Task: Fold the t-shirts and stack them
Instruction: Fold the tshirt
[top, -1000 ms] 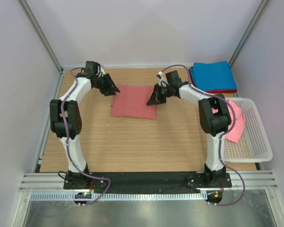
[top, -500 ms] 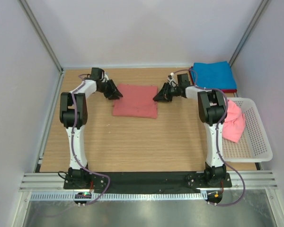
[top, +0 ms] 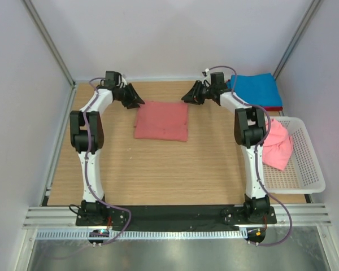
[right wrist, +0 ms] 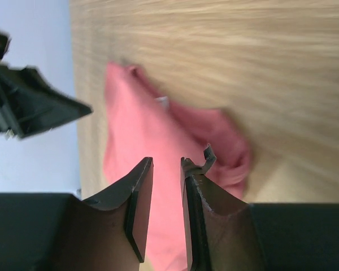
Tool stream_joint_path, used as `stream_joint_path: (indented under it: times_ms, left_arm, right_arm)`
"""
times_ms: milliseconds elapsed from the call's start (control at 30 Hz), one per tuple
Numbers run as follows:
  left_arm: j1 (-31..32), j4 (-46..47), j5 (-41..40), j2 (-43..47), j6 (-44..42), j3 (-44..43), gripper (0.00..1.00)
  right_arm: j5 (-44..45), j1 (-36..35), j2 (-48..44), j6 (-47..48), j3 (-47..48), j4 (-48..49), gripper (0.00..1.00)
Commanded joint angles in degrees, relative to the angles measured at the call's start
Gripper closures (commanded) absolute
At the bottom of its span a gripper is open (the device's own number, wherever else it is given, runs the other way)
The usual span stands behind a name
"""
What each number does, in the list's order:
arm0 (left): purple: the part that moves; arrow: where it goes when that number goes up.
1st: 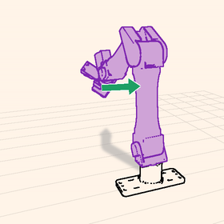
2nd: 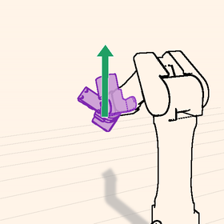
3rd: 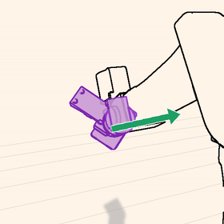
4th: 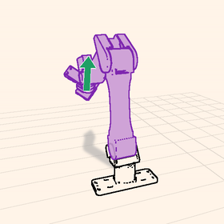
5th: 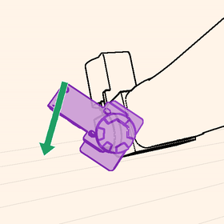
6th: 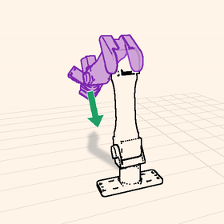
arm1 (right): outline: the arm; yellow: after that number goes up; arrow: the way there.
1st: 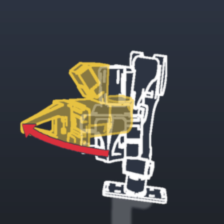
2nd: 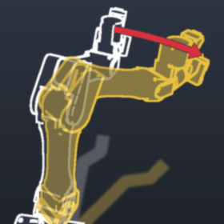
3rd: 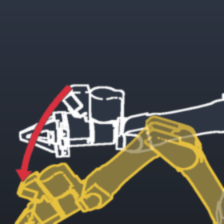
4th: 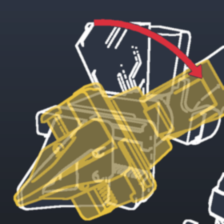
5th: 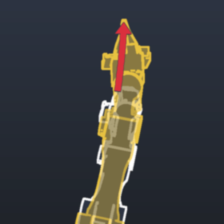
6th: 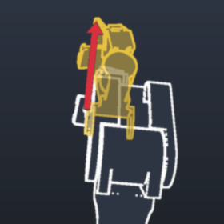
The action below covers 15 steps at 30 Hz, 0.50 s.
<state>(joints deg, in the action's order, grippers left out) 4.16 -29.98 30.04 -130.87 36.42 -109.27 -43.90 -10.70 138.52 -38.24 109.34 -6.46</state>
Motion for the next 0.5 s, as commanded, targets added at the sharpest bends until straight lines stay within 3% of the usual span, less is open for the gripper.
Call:
stream_joint_path:
  times_ms: [0, 267, 400, 467]
  left_arm:
    - [-0.1, -1.7, -1.7, 2.2, -1.3, 2.7, 0.62]
    - [-2.1, -10.7, -12.7, 9.7, -4.3, 3.5, 0.59]
    - [-2.1, -11.5, -11.9, 13.6, -4.1, 7.6, 0.56]
    - [-1.9, -10.8, -10.2, 15.6, -4.3, 12.1, 0.56]
  right_arm:
    - [7.3, 0.4, 5.5, 0.7, 4.6, -4.7, 0.66]
    - [14.3, 1.5, 10.3, -0.2, 15.4, -11.1, 0.63]
    - [16.5, 2.3, 5.7, -0.4, 14.1, -11.4, 0.53]
    - [15.8, 2.4, 4.3, -0.4, 14.2, -11.6, 0.43]
